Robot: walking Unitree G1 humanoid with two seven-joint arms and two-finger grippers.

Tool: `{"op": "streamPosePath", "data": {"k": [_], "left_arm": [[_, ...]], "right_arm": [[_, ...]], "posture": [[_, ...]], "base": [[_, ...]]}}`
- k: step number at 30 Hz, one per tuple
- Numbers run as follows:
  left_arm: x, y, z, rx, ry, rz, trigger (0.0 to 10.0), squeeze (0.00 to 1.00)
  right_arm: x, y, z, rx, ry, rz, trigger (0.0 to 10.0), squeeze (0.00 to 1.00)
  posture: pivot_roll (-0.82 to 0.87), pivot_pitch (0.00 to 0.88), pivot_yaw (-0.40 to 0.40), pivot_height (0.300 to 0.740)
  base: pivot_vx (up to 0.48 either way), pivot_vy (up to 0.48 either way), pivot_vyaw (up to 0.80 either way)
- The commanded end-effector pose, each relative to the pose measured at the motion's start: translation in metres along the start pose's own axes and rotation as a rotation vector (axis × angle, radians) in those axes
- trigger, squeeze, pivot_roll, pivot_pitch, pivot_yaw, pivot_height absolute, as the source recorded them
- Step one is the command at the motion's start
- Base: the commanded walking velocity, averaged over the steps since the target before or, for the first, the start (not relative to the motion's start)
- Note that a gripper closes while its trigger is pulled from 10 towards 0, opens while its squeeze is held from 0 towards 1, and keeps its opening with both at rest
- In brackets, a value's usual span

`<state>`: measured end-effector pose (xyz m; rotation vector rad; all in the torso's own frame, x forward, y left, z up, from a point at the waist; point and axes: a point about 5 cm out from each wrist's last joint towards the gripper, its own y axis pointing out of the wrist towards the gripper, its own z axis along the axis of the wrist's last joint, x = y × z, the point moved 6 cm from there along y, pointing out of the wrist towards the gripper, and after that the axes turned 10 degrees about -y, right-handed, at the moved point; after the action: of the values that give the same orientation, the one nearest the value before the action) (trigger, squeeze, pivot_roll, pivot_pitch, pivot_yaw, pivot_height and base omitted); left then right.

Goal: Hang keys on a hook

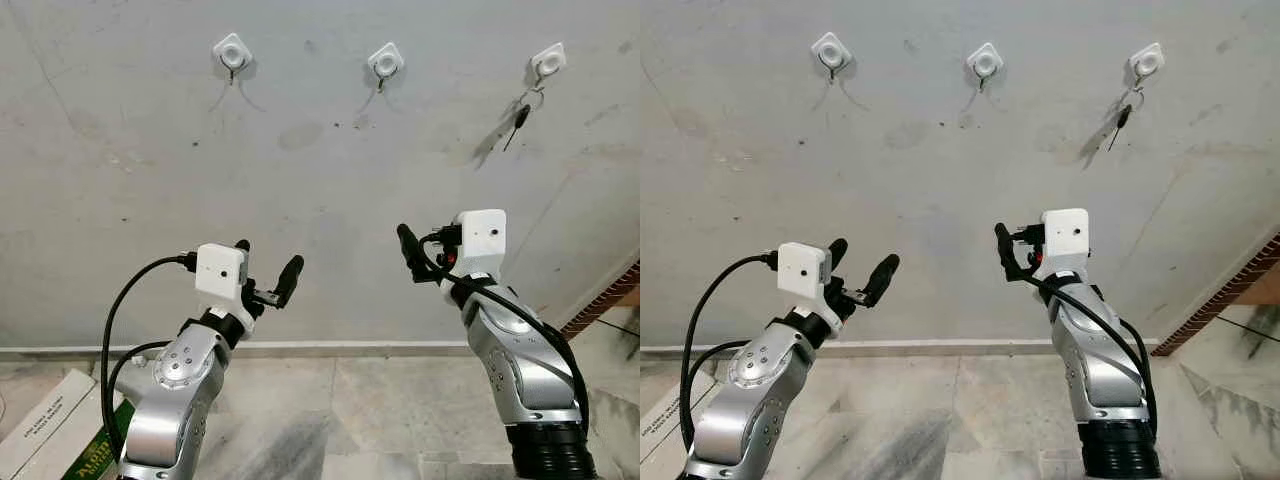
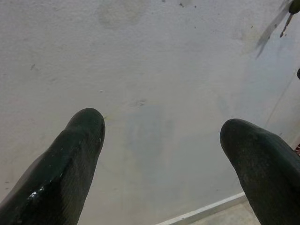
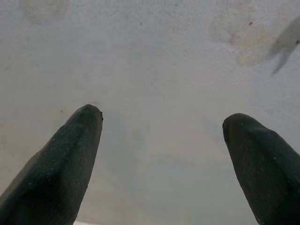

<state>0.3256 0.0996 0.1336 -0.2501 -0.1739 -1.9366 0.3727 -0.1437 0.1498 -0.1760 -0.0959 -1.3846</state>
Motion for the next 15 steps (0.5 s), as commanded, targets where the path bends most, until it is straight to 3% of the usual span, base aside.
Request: {"op": "streamPosePath", "data": {"k": [1,15], "left_arm": [[-0.003,0.0011,0.0013,0.001,-0.008,0.017,10.0,0.0],[-0.0073,-0.0007,-0.0006,0.003,-0.014,0.052,10.0,0.0]], "right_arm": [[0.0001,0.0013,0.001,-0.001,0.004,0.002,10.0,0.0],[0.0005,0.0026,-0.0036,-0.028,0.012,0.011,10.0,0.0]], "posture": [[-0.01,0.0,0.003,0.74],[-0.01,0.0,-0.019,0.74]], "base": [[0.0,0.0,-0.79],[0.0,0.0,-0.79]]}}
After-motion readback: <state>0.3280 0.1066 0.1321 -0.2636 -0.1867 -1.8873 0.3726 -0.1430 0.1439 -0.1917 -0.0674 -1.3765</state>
